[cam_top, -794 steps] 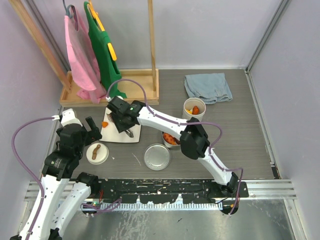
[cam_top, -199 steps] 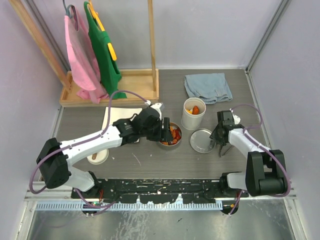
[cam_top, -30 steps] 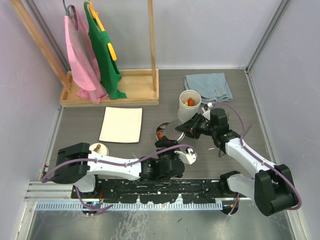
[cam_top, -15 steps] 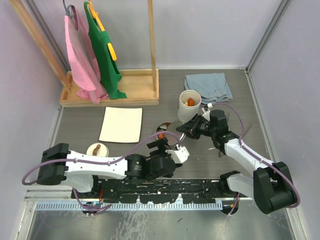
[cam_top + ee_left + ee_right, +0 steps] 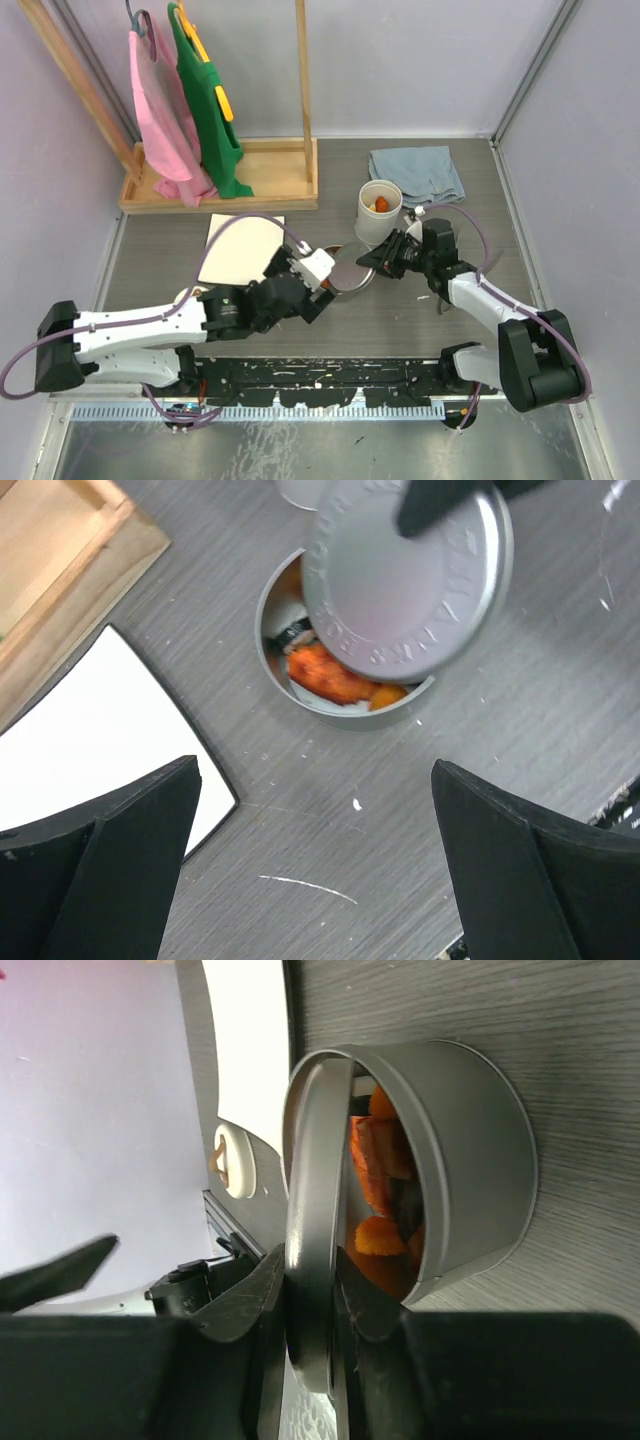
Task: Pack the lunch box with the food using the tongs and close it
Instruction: Close the box lid on the packing box.
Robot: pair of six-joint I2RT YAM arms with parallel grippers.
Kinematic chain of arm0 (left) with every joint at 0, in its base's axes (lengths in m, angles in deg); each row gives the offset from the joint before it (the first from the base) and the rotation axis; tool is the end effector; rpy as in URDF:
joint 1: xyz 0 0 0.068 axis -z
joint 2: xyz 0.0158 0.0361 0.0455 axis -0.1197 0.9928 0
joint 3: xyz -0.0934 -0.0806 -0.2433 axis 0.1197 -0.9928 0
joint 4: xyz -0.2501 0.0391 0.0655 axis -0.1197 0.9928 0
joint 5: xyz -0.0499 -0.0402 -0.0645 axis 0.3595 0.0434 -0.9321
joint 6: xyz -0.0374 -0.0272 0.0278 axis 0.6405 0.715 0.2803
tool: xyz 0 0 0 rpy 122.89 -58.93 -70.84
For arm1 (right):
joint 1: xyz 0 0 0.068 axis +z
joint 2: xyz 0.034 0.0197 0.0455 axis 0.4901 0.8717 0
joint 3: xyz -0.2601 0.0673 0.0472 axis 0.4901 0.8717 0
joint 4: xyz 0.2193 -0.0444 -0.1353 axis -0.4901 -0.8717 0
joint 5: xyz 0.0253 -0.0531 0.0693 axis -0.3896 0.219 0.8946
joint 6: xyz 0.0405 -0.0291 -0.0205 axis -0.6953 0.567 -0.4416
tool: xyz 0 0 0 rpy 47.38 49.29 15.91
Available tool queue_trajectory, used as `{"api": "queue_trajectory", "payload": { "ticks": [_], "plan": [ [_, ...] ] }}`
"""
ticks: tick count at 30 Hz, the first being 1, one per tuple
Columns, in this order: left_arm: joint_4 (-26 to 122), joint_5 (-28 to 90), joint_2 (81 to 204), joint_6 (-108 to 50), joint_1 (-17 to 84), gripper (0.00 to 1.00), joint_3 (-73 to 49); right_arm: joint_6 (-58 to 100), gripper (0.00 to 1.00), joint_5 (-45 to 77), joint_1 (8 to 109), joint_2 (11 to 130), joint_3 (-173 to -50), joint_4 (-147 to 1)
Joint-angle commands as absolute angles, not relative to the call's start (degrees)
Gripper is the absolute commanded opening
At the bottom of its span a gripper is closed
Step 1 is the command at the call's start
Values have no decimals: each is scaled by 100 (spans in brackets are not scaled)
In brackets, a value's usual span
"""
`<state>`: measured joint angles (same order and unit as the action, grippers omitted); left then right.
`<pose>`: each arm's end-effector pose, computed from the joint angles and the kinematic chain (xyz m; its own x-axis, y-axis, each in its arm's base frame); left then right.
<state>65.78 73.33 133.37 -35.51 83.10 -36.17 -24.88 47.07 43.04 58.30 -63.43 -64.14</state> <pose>0.0790 -0.2386 0.2767 -0.1952 0.4841 -0.8529 0.6795 0.6939 0.2383 0.2221 0.0767 0.1888 -0.8676 0.4328 -0.2449 -0.0033 0.4875 0.8731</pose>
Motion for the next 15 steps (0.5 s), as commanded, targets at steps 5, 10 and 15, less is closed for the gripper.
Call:
{"api": "queue_trajectory", "payload": {
  "ticks": [5,10,15],
  "plan": [
    [6477,6253,13116,-2804,7184,98,-3290,-1666,35,4822,4106,6201,-6447,-6799],
    [6609,5985,13507,-2390,6714,98,-2990,-1443,45,4770,4103,6317,-6519,-7022],
    [6663,5615,13894,-1943,6289,98,-2805,-1296,49,4732,4103,6345,-6596,-7216]
  ]
}}
